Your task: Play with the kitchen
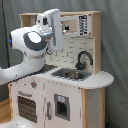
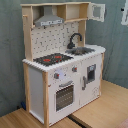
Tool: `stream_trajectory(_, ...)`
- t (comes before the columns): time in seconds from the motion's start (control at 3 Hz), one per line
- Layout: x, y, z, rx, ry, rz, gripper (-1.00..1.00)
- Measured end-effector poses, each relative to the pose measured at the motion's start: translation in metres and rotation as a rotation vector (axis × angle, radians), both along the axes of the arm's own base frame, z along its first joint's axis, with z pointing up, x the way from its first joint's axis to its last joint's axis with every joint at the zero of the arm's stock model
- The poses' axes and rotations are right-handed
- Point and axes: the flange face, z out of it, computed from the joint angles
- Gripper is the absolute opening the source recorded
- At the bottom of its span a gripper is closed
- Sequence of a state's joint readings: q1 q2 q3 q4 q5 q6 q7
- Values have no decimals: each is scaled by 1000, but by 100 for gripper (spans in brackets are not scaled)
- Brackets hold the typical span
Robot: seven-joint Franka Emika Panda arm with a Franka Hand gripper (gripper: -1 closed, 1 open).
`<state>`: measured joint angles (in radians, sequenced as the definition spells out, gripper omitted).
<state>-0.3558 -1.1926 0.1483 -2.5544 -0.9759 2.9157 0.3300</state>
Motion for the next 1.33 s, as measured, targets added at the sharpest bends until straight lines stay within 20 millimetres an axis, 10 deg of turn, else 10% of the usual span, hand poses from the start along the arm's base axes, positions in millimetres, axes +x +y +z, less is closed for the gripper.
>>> stream_trajectory(0.67, 37, 49, 11, -93, 32, 87, -100)
stream_trajectory(1.33, 73, 118, -19, -196, 118, 200, -100)
